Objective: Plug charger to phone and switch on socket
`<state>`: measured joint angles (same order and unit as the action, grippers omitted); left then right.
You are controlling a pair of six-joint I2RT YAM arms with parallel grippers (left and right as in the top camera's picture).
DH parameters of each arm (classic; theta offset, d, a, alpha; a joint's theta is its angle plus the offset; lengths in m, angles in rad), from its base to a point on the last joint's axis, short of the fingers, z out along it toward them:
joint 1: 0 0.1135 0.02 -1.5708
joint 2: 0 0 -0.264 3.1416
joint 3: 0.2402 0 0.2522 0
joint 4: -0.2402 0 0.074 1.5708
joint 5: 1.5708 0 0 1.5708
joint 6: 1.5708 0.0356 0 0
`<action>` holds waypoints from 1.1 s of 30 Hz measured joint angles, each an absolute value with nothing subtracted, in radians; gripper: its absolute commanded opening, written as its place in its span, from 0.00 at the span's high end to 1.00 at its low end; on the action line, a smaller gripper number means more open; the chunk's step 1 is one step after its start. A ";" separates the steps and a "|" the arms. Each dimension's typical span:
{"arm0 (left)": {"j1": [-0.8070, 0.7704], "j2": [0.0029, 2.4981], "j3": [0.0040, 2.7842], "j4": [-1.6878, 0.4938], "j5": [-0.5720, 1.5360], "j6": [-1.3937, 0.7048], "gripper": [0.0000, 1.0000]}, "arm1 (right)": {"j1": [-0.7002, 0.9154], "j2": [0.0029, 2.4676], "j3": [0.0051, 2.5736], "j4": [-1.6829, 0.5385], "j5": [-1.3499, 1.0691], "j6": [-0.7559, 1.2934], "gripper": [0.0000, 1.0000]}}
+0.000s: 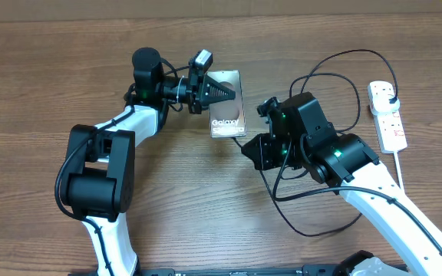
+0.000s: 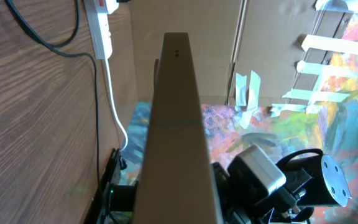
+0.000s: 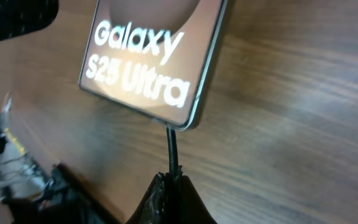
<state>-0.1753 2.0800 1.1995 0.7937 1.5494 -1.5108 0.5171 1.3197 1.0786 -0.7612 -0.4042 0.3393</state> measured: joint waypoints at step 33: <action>0.005 2.080 1.200 0.793 1.493 -1.516 0.96 | 0.517 1.433 0.955 -0.826 -0.181 0.301 0.33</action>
